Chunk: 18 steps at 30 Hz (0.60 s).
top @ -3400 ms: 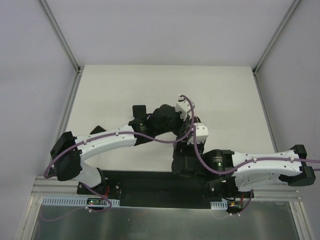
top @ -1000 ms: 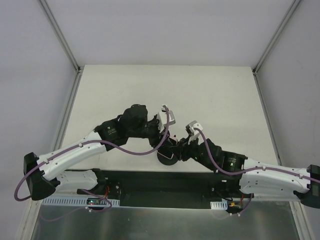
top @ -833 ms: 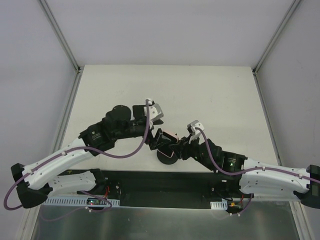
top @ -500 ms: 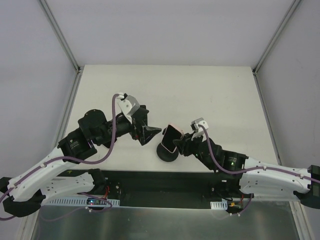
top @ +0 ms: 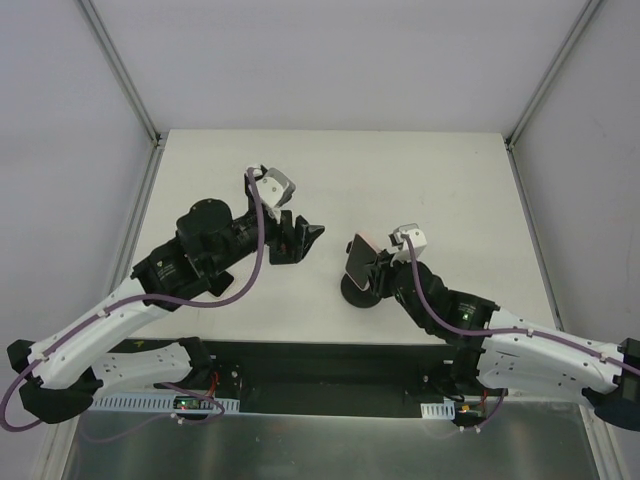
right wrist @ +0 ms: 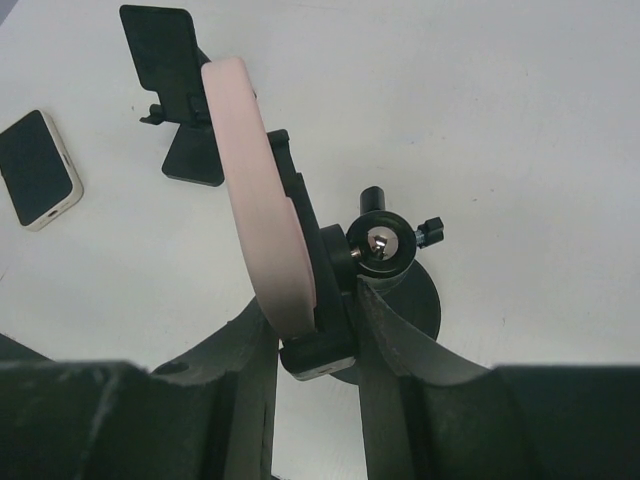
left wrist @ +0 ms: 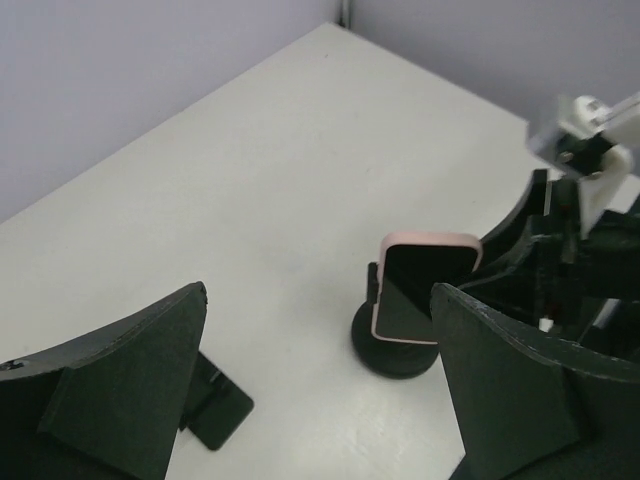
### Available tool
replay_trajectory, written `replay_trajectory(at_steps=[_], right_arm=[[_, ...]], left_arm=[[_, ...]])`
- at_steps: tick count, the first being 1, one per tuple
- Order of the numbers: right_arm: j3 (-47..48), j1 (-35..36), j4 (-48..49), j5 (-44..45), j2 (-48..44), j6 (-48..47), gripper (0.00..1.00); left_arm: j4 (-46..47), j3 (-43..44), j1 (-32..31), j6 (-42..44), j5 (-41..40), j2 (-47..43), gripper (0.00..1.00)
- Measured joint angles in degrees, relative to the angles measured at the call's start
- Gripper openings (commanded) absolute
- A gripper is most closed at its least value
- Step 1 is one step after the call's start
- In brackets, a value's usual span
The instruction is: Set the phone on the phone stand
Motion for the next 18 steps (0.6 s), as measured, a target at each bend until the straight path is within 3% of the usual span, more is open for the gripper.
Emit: replay_trajectory(at_steps=[11, 18], right_arm=[[3.67, -0.28, 0.13, 2.14, 5.79, -0.2, 0.0], [12.31, -2.69, -2.71, 8.9, 17.81, 1.25, 0.0]], left_arm=[[-1.77, -5.22, 1.51, 2.4, -4.35, -0.66, 0.92], [-0.44, -6.58, 1.51, 2.51, -7.85, -5.95, 0.91]])
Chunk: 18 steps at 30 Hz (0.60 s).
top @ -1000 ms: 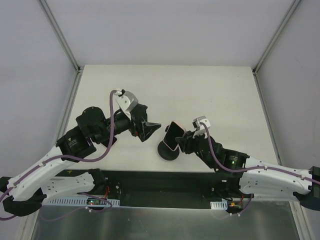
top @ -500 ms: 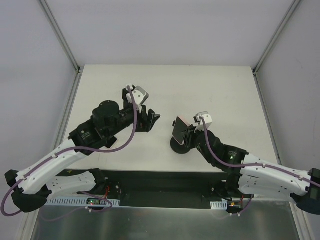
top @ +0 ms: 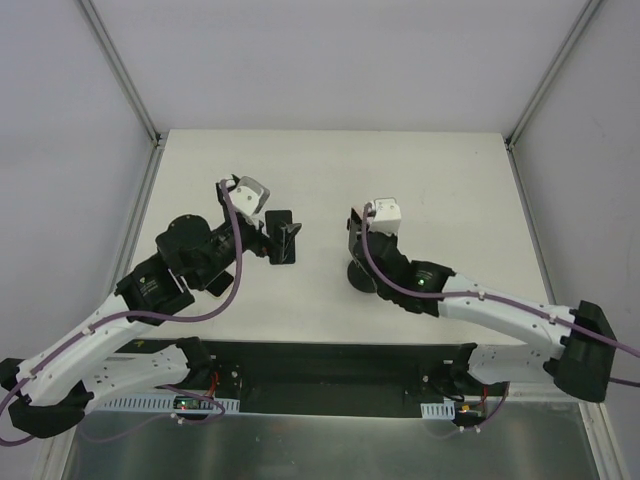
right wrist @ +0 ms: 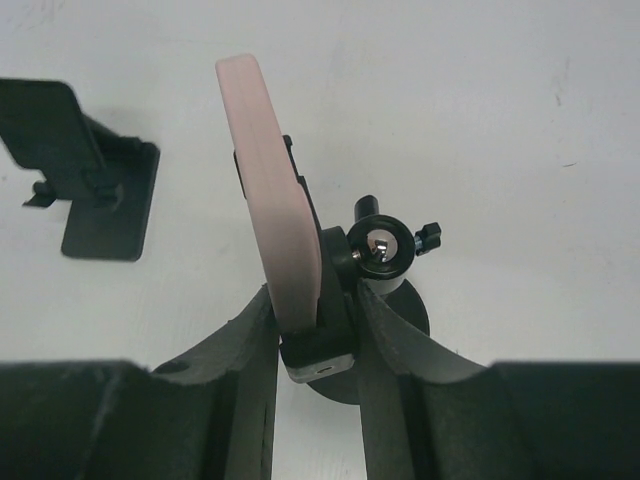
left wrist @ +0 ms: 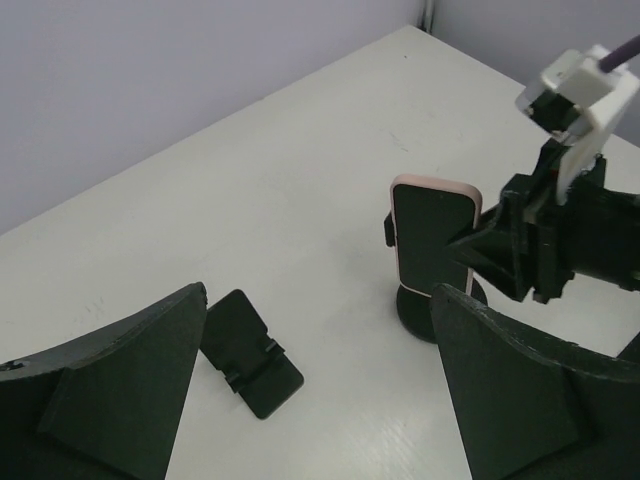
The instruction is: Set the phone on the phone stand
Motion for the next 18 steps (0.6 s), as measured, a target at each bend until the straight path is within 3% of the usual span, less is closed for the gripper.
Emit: replay_trajectory(at_steps=[5, 10, 18], right_arm=[[8.52, -5.92, 2.25, 2.21, 11.74, -1.75, 0.0], [15.85, -12.04, 11.15, 1.81, 22.73, -6.99, 0.0], [35.67, -20.5, 21.79, -1.31, 44.17, -14.32, 0.0]], left_arm=[[2.16, -1.88, 0.0, 0.15, -4.5, -3.13, 0.91], [3.93, -3.91, 0.02, 0.52, -7.91, -4.15, 0.91], [5.11, -4.59, 0.42, 0.39, -8.44, -2.47, 0.91]])
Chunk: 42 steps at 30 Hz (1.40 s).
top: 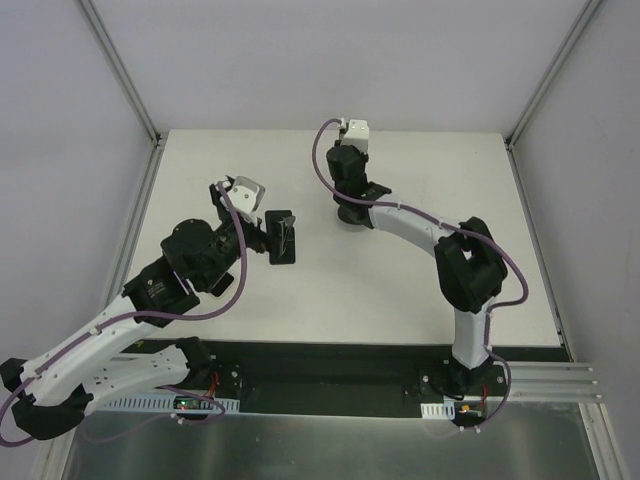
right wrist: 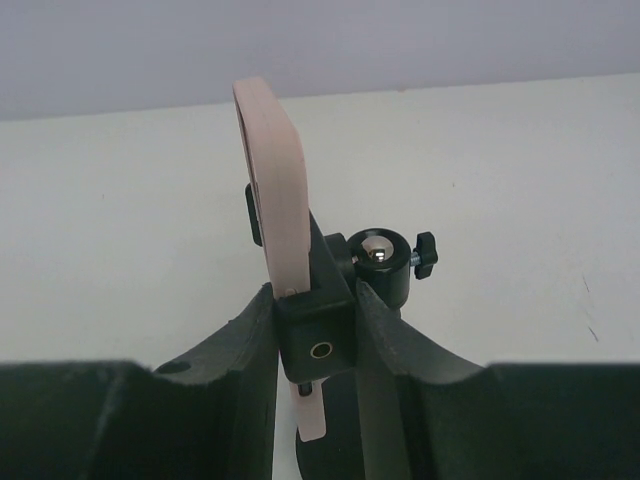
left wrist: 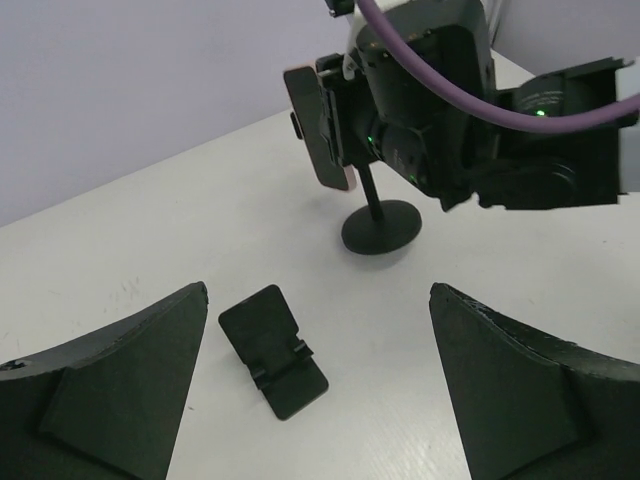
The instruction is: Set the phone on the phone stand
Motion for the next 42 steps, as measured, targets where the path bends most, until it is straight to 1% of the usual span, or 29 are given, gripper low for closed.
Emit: replay_trajectory(at_steps=[5, 9, 14, 18, 20, 23, 26, 32, 36, 39, 42], right_arm=[[6.95, -4.13, 7.08, -2.89, 7.72, -1.75, 0.0], [8.28, -5.57, 14.29, -5.18, 11.17, -5.42, 0.0], [11.34, -5.75, 19.82, -7.93, 15.45, -9.2, 0.0], [11.13, -5.7, 25.68, -10.1, 17.35, -11.26, 0.0], [9.18, -5.75, 28.94, -10.93, 17.42, -12.04, 0.0], [4.07, -5.73, 37.07, -12.22, 17.18, -13.11, 0.0], [-0.15, -5.79, 42.64, -13.33, 16.41, -13.92, 0.0], [-7.98, -6.05, 47.71, -15.54, 13.05, -13.86, 0.0], [-10.36, -7.85, 49.81, -21.31, 12.24, -13.55, 0.0], [-11.08, -11.41, 49.16, -30.23, 11.34, -11.93, 0.0], [-10.91, -17.33, 47.8, -42.91, 10.91, -9.33, 0.0]], left_arm=[[0.28, -0.04, 1.16, -0.55, 0.85, 1.51, 0.9], [0.46, -0.04, 4.37, -1.84, 3.43, 2.86, 0.88], [0.42, -0.04, 14.69, -7.61, 12.31, 5.97, 0.85], [0.42, -0.04, 18.91, -10.97, 16.94, 7.98, 0.83], [0.48, -0.04, 19.89, -11.91, 18.69, 8.85, 0.82], [0.42, -0.04, 21.31, -13.46, 21.84, 10.25, 0.8], [0.37, -0.04, 22.56, -14.75, 24.5, 10.73, 0.79], [0.44, -0.04, 23.23, -15.61, 25.9, 10.51, 0.79], [0.46, -0.04, 23.23, -15.58, 25.94, 10.01, 0.79], [0.46, -0.04, 23.23, -15.58, 25.99, 9.77, 0.79], [0.46, -0.04, 23.23, -15.58, 26.03, 9.79, 0.79]])
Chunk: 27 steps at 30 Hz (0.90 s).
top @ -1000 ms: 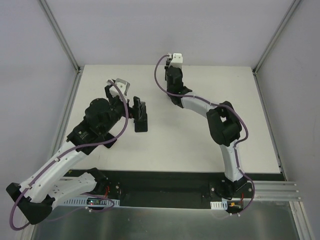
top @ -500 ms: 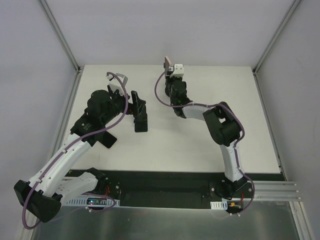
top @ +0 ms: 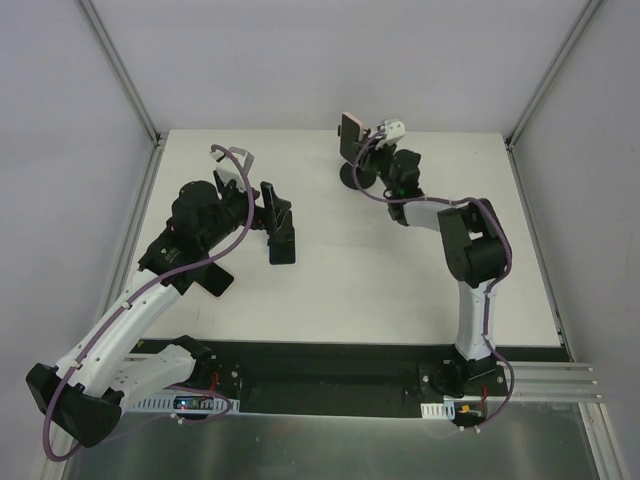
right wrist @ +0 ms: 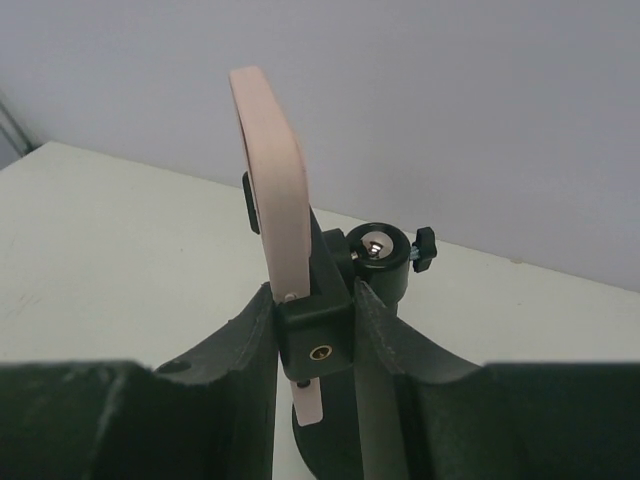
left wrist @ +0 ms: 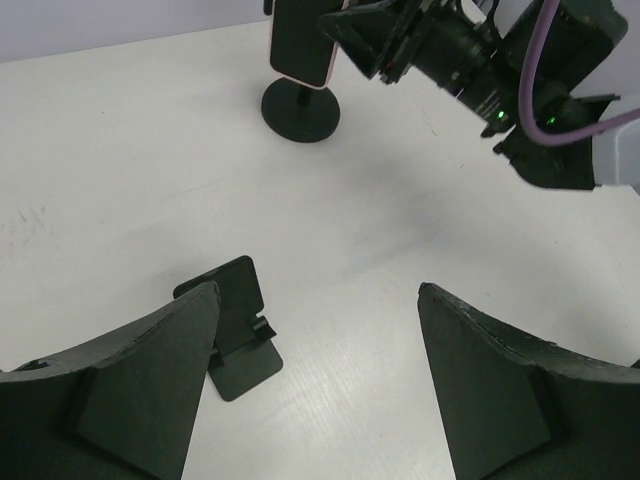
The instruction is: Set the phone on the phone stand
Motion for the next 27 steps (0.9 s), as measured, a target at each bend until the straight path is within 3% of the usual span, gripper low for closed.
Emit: replay_trajectory(at_steps=[9, 17, 18, 19, 23, 27], right_arm=[[16.59, -18.67, -18.03, -31.36, 5.03, -0.33, 0.0], [23.56, -22.27, -18.8, -45.38, 10.1, 0.96, 0.01], [23.74, -22.29, -18.6, -46.05, 10.27, 1.22, 0.06], [23.74, -22.27, -18.43, -46.66, 10.34, 1.46, 0.42], [23.06, -22.21, -18.62, -47.23, 10.36, 3.15, 0.96], [18.91, -21.88, -20.65, -43.85, 9.75, 3.58, 0.96]], left_arm=[[0.0, 0.0, 0.0, -0.2, 1.75, 0.72, 0.78], [-0.04, 0.0, 0.0, -0.5, 3.74, 4.2, 0.77], [-0.02, 0.0, 0.02, -0.55, 4.0, 4.46, 0.78], [0.0, 0.0, 0.02, -0.61, 4.15, 4.66, 0.81], [0.0, 0.0, 0.0, -0.87, 4.35, 4.92, 0.85], [0.02, 0.0, 0.02, -0.9, 4.39, 4.92, 0.85]])
